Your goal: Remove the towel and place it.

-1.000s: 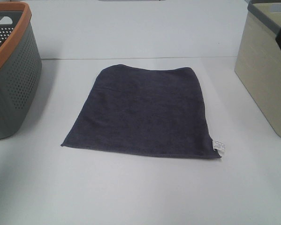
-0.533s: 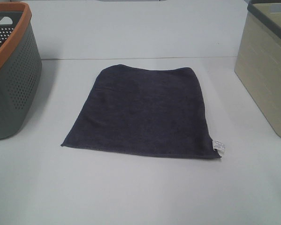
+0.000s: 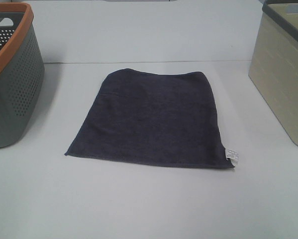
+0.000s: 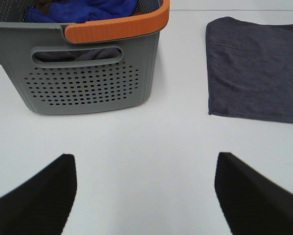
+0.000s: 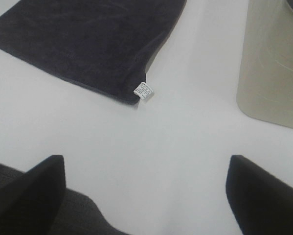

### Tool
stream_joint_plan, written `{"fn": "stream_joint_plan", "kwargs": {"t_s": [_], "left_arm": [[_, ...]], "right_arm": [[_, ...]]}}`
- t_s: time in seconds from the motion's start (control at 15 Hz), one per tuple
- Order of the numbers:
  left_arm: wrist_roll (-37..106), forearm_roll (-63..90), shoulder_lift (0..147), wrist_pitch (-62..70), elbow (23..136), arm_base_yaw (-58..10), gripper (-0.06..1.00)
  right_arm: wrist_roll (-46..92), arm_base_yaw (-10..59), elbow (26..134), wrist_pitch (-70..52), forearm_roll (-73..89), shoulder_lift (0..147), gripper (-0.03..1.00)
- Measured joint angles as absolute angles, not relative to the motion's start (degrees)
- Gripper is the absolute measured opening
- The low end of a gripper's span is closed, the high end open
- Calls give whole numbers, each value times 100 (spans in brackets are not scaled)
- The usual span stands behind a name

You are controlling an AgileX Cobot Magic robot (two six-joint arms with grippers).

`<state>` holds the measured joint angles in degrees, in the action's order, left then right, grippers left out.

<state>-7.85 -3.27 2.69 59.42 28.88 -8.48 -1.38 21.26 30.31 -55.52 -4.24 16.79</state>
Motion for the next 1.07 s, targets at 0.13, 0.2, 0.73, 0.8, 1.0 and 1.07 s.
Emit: {"fn": "stream_joint_plan", "kwargs": {"t_s": [0.13, 0.2, 0.73, 0.8, 1.0, 1.07], "left_arm": [[-739, -286, 206, 5942, 2882, -848, 73], [-710, -264, 149, 5942, 2882, -848, 73], [-510, -149, -29, 5942, 2882, -848, 73], [-510, -143, -29, 5942, 2876, -848, 73], [-510, -138, -29, 5942, 2876, -848, 73], [-510, -138, -29, 5942, 2876, -848, 73]], "right_arm": [[0, 2126, 3031, -5638, -309, 1404, 86], [69, 2126, 2997, -5775, -269, 1238, 85], [-80, 2131, 2876, -6062, -183, -17, 83], [-80, 2131, 2876, -6062, -183, -17, 83], [-80, 2131, 2876, -6062, -183, -17, 83], [-80, 2131, 2876, -6062, -183, -17, 83]]}}
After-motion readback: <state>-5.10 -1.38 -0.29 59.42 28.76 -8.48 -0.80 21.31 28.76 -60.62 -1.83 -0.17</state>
